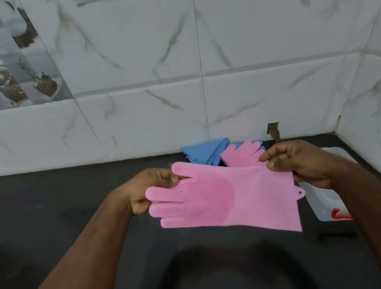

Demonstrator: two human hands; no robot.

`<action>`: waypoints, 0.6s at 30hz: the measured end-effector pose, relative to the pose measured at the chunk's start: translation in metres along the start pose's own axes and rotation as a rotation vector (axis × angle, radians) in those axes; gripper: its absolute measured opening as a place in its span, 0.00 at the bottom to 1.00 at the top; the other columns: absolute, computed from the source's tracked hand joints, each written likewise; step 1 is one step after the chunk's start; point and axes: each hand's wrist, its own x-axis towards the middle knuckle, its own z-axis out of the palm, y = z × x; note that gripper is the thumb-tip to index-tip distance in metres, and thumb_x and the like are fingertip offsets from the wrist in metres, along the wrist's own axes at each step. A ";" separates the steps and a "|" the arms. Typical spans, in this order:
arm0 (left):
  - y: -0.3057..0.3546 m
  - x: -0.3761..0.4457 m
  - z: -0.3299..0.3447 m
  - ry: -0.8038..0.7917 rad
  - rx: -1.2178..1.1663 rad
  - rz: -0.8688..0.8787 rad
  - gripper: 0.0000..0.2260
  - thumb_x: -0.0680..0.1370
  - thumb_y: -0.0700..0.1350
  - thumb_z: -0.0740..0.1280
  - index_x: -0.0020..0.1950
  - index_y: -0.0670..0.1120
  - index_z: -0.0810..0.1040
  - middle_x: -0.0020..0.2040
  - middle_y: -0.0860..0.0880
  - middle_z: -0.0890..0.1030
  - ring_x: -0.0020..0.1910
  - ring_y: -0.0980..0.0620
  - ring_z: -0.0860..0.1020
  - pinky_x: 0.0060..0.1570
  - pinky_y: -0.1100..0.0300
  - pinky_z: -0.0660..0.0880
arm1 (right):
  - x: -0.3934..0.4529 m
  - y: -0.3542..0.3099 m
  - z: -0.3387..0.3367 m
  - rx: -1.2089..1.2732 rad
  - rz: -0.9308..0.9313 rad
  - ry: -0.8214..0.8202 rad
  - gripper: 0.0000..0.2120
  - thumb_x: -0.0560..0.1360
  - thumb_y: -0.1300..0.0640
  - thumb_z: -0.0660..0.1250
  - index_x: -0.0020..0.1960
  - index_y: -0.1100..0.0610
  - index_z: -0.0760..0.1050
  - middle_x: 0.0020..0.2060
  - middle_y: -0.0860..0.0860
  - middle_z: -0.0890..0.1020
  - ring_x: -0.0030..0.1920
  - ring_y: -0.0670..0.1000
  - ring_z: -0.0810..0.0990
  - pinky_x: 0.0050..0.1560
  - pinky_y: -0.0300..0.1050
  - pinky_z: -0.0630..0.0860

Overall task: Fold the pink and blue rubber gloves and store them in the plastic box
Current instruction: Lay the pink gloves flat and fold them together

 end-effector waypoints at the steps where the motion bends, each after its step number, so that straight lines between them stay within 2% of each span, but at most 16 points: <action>1: -0.013 0.002 -0.003 -0.030 -0.024 -0.046 0.15 0.80 0.37 0.65 0.65 0.32 0.76 0.52 0.38 0.82 0.44 0.45 0.83 0.45 0.53 0.82 | 0.002 0.004 0.002 -0.041 0.013 0.005 0.07 0.75 0.66 0.70 0.51 0.58 0.82 0.40 0.57 0.82 0.36 0.53 0.77 0.28 0.40 0.71; 3: -0.037 0.008 -0.009 -0.021 -0.034 -0.113 0.14 0.80 0.37 0.67 0.63 0.33 0.77 0.50 0.40 0.83 0.42 0.46 0.83 0.41 0.54 0.82 | 0.007 0.013 0.008 -0.109 0.046 0.019 0.05 0.75 0.66 0.71 0.49 0.59 0.83 0.39 0.58 0.82 0.32 0.52 0.75 0.25 0.39 0.68; 4: -0.048 0.012 -0.010 0.036 0.009 -0.135 0.12 0.79 0.37 0.68 0.61 0.34 0.79 0.48 0.41 0.83 0.40 0.48 0.83 0.38 0.56 0.81 | 0.010 0.019 0.014 -0.163 0.069 0.032 0.05 0.74 0.66 0.71 0.48 0.59 0.82 0.39 0.58 0.82 0.33 0.52 0.76 0.25 0.40 0.70; 5: -0.059 0.016 -0.012 0.124 0.095 -0.148 0.08 0.79 0.37 0.68 0.56 0.35 0.81 0.45 0.42 0.83 0.37 0.50 0.82 0.36 0.58 0.80 | 0.014 0.026 0.021 -0.250 0.097 0.046 0.04 0.74 0.65 0.71 0.48 0.59 0.82 0.41 0.56 0.83 0.35 0.51 0.78 0.29 0.42 0.73; 7: -0.079 0.025 -0.017 0.364 0.394 -0.146 0.03 0.78 0.37 0.70 0.49 0.40 0.83 0.41 0.45 0.82 0.32 0.54 0.79 0.35 0.61 0.77 | 0.022 0.043 0.034 -0.497 0.171 0.064 0.04 0.74 0.64 0.72 0.47 0.56 0.80 0.44 0.53 0.83 0.44 0.52 0.81 0.44 0.47 0.79; 8: -0.087 0.028 -0.021 0.483 0.559 -0.130 0.03 0.77 0.39 0.70 0.48 0.42 0.84 0.40 0.46 0.82 0.33 0.54 0.78 0.37 0.61 0.75 | 0.024 0.054 0.040 -0.600 0.199 0.076 0.05 0.73 0.62 0.73 0.47 0.54 0.80 0.45 0.52 0.83 0.47 0.51 0.82 0.51 0.49 0.79; 10: -0.099 0.027 -0.024 0.669 0.761 -0.084 0.06 0.76 0.43 0.71 0.52 0.46 0.84 0.43 0.50 0.82 0.40 0.53 0.79 0.45 0.63 0.73 | 0.022 0.073 0.050 -0.684 0.217 0.114 0.06 0.73 0.60 0.73 0.49 0.54 0.80 0.45 0.51 0.84 0.49 0.51 0.82 0.55 0.48 0.78; 13: -0.116 0.015 -0.007 0.712 0.834 0.019 0.09 0.76 0.42 0.68 0.55 0.49 0.83 0.48 0.53 0.84 0.49 0.52 0.81 0.50 0.62 0.73 | 0.012 0.095 0.059 -0.688 0.179 0.114 0.08 0.74 0.60 0.71 0.53 0.55 0.81 0.45 0.50 0.84 0.46 0.48 0.82 0.53 0.45 0.78; 16: -0.148 0.004 0.010 0.711 0.970 0.132 0.09 0.76 0.42 0.69 0.54 0.49 0.84 0.49 0.51 0.82 0.51 0.49 0.80 0.52 0.56 0.75 | 0.000 0.108 0.066 -0.686 0.161 0.088 0.10 0.74 0.59 0.72 0.55 0.54 0.81 0.48 0.48 0.83 0.47 0.45 0.80 0.51 0.39 0.73; 18: -0.166 -0.006 0.019 0.748 0.978 0.139 0.10 0.75 0.46 0.70 0.55 0.52 0.83 0.50 0.52 0.78 0.52 0.49 0.78 0.54 0.53 0.75 | -0.008 0.115 0.070 -0.727 0.154 0.050 0.11 0.74 0.57 0.73 0.56 0.52 0.82 0.48 0.46 0.82 0.47 0.44 0.79 0.51 0.38 0.72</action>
